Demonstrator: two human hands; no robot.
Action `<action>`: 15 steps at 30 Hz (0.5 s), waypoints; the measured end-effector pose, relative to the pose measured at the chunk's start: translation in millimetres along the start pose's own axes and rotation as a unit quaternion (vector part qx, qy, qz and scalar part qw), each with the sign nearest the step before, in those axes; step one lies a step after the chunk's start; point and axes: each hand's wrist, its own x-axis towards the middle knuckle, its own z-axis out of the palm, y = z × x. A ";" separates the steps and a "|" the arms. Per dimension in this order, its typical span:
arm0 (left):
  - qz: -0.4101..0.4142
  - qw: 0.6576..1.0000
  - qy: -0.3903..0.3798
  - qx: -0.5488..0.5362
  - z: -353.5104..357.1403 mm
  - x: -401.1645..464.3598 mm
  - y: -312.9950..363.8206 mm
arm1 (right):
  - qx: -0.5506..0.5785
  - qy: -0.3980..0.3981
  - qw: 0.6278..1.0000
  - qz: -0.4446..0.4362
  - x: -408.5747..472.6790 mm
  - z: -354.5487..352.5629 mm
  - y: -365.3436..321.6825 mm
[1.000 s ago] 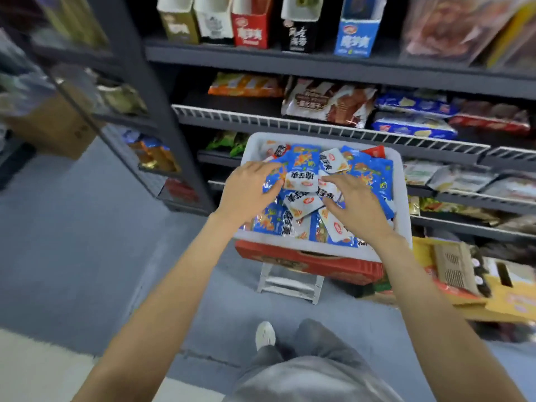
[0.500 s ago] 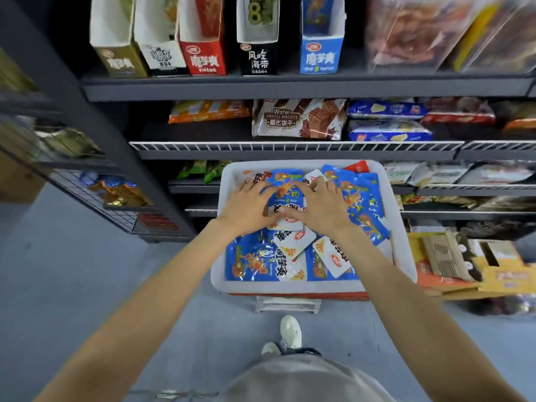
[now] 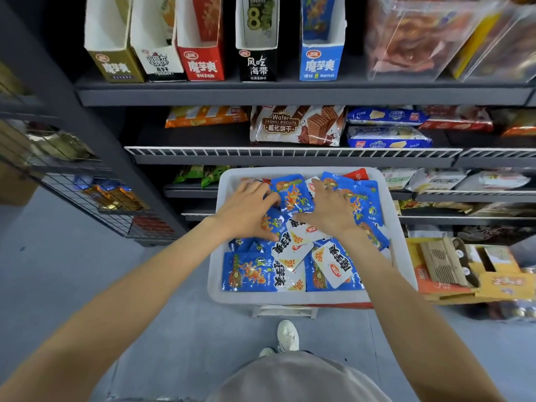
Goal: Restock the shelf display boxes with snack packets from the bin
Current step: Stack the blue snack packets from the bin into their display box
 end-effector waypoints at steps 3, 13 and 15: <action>-0.013 1.000 -0.026 -0.011 -6.8 1.0 -3.0 | 0.100 0.040 0.994 -0.002 -2.1 -3.2 3.1; -0.108 0.959 0.028 -0.262 -28.3 -33.3 -18.7 | 0.258 0.095 0.960 -0.050 -28.9 -33.4 17.2; -0.140 0.918 0.070 -0.364 -29.6 -43.2 -21.1 | 0.305 0.091 0.946 -0.063 -34.9 -44.1 18.1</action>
